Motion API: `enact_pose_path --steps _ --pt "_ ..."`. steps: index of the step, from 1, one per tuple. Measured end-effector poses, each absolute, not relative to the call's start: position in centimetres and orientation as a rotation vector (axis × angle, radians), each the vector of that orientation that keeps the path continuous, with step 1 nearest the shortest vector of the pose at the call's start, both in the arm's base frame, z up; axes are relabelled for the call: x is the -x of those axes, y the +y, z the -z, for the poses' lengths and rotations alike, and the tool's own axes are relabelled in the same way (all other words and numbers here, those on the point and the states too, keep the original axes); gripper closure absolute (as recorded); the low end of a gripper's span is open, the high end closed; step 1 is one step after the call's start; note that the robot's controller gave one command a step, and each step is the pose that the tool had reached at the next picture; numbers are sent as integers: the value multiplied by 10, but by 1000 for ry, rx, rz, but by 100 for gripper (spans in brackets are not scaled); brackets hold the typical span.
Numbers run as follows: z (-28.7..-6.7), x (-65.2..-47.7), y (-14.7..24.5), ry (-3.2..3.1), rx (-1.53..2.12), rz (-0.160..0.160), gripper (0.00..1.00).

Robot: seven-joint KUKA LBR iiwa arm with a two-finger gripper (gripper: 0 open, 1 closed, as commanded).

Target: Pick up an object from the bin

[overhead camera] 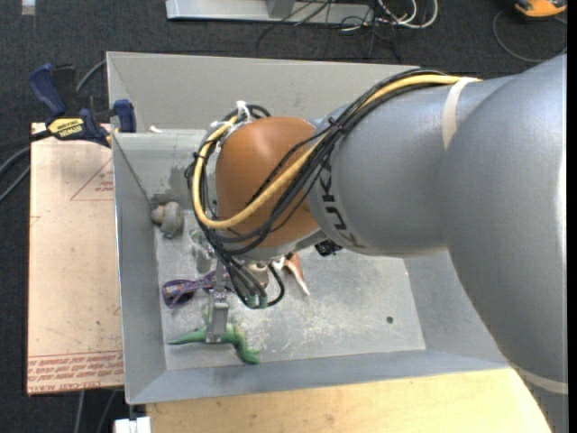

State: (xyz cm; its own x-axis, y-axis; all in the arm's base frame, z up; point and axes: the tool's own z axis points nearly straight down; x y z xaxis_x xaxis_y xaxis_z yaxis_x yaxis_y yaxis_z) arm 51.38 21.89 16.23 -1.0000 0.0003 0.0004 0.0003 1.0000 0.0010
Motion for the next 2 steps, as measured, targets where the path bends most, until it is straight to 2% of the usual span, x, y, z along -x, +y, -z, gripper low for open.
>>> enact_pose_path --steps 1,2 --pt "-113 -491 196 -3132 -149 1 0" --pt "-75 -486 189 -3131 -267 3 100"
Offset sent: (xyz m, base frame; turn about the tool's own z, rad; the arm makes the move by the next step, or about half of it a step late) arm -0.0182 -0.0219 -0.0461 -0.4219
